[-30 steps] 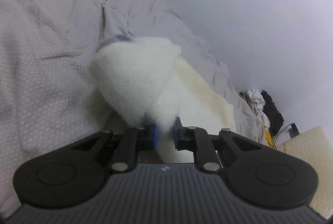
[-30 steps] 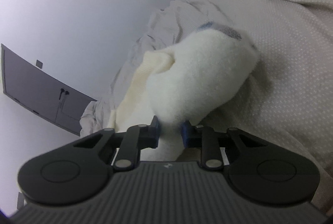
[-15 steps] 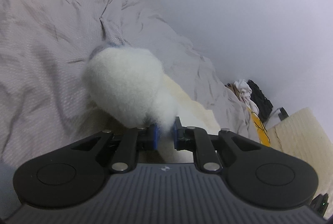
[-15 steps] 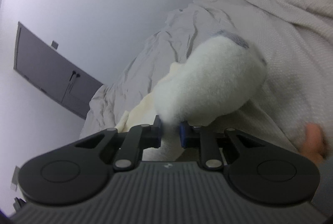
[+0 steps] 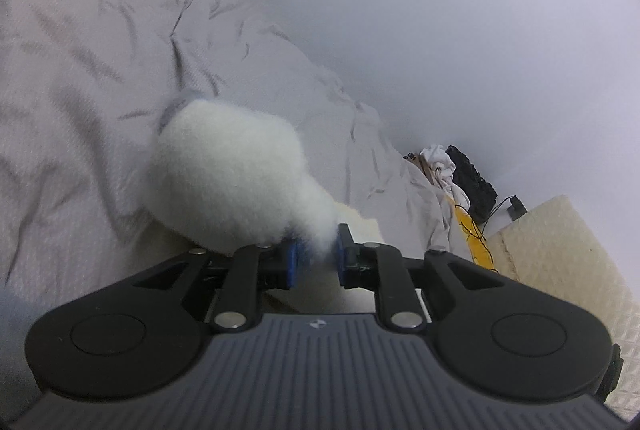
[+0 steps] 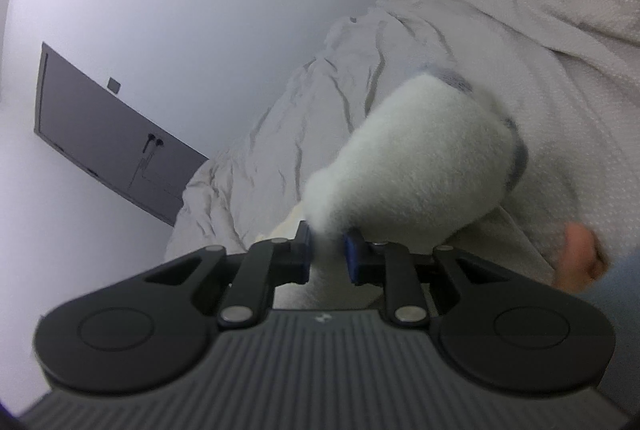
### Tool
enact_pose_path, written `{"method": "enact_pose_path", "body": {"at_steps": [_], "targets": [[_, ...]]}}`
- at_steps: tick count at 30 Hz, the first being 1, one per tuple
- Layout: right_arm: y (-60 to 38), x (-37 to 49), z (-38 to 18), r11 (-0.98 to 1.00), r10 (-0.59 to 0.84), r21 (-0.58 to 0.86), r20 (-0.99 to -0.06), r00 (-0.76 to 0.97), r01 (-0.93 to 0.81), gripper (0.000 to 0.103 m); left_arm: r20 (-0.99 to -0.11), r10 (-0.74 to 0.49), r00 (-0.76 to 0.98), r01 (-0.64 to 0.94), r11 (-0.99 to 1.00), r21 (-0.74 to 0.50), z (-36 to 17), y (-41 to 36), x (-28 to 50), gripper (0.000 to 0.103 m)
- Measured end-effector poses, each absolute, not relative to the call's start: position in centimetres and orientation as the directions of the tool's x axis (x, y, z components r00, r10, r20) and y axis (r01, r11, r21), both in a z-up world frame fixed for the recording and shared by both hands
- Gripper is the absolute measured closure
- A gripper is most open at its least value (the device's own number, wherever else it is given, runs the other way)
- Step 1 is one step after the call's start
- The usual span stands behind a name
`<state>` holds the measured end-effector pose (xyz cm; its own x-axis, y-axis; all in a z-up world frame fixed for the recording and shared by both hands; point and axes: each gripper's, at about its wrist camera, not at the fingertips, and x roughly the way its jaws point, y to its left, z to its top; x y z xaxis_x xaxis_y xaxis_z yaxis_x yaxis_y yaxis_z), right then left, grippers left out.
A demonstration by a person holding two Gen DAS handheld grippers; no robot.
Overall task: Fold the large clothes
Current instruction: 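Lift the folded edge with both grippers and fold it over again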
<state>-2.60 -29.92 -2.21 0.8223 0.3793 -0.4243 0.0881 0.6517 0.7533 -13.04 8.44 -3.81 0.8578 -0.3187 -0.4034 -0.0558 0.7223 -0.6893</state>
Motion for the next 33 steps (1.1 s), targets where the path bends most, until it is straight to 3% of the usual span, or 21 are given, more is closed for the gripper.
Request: {"method": "enact_pose_path", "body": {"at_steps": [5, 13, 25, 33], "targets": [[-30.2, 0.5, -1.3, 0.63, 0.39, 0.77, -0.423, 0.818, 0.099, 0.079, -0.411, -0.307, 0.859, -0.052, 0.745, -0.665, -1.9, 8.2, -9.1, 0.082], [-29.8, 7.4, -1.6, 0.639, 0.374, 0.755, -0.469, 0.8, 0.144, 0.079, -0.499, -0.232, 0.835, -0.109, 0.819, -0.564, -0.6, 7.0, -0.7, 0.082], [-28.2, 16.8, -5.7, 0.709, 0.346, 0.678, -0.572, 0.744, 0.193, 0.082, -0.596, -0.139, 0.791, -0.165, 0.889, -0.426, -5.2, 7.5, 10.7, 0.083], [-28.8, 20.5, -9.4, 0.714, 0.37, 0.67, -0.606, 0.704, 0.203, 0.094, -0.615, -0.138, 0.776, -0.163, 0.898, -0.408, -9.1, 8.4, 15.7, 0.083]]}}
